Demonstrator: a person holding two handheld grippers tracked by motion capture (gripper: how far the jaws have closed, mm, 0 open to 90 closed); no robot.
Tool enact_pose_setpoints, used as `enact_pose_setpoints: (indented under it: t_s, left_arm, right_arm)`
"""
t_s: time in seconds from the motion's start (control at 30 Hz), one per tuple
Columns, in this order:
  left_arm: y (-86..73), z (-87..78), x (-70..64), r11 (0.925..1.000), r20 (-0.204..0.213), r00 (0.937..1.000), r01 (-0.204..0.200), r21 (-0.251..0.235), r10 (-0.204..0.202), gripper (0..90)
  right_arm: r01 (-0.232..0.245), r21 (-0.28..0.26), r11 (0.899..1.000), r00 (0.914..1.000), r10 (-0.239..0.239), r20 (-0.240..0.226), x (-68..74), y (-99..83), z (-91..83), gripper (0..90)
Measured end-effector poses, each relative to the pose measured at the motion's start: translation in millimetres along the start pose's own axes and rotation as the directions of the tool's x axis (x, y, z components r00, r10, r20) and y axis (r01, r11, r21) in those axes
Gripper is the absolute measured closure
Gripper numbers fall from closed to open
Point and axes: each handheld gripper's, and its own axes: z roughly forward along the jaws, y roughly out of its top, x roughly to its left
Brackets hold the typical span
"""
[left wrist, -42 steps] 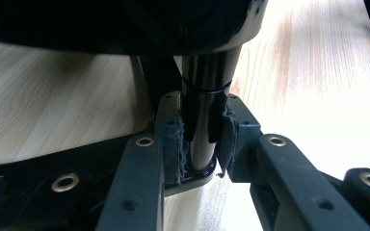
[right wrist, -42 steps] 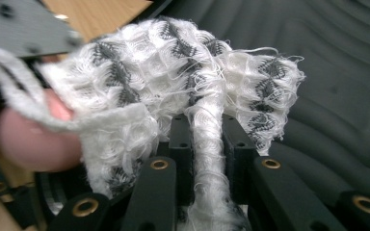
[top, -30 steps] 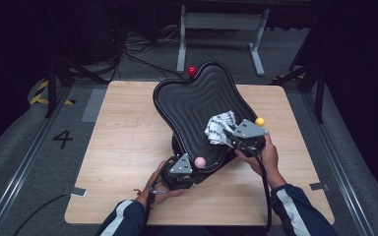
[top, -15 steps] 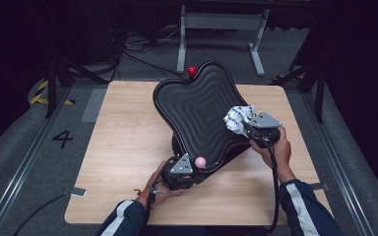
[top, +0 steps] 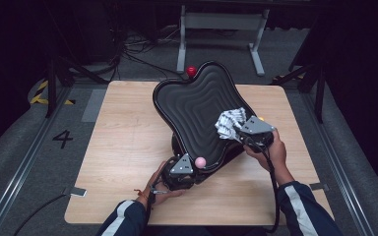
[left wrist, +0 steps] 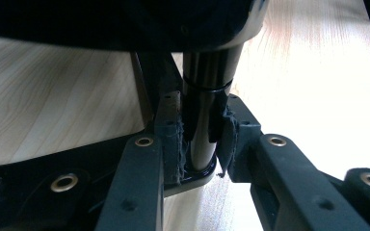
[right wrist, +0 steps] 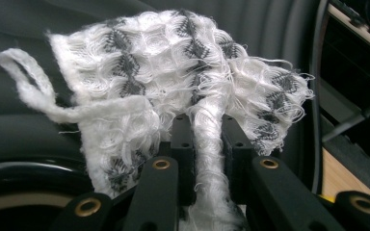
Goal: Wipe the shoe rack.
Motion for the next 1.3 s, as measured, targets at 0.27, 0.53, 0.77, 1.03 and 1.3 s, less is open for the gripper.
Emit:
enact_pose_setpoints:
  t_s: [0.27, 0.53, 0.77, 1.03, 1.3]
  left_arm:
    - [-0.2, 0.8, -0.9, 1.0000, -0.003, 1.0000, 0.003, -0.003, -0.003, 72.8]
    - [-0.5, 2.7, -0.9, 0.9999, 0.001, 0.9999, 0.011, -0.014, -0.011, 72.6]
    - [-0.9, 2.7, 0.1, 0.9998, -0.005, 0.9998, -0.017, -0.003, 0.017, 72.5]
    - [-2.9, 3.2, 1.0, 0.9992, 0.015, 0.9994, 0.033, -0.025, -0.032, 72.8]
    - [-2.3, 2.2, 0.2, 0.9995, 0.007, 0.9996, 0.028, -0.014, -0.028, 72.9]
  right_arm:
    - [0.037, -0.033, 0.999, 0.9962, -0.040, -0.078, 25.4, 20.5, -0.3, 79.0]
    - [0.091, -0.068, 0.994, 0.9752, -0.103, -0.196, 53.7, 47.8, -0.2, 78.9]
    - [0.111, -0.093, 0.989, 0.9585, -0.131, -0.253, 74.1, 63.6, 0.0, 78.4]
    - [0.086, -0.101, 0.991, 0.9607, -0.109, -0.255, 69.7, 65.1, 3.7, 78.1]
    - [0.039, -0.031, 0.999, 0.9918, -0.043, -0.120, 35.2, 52.5, 12.0, 78.3]
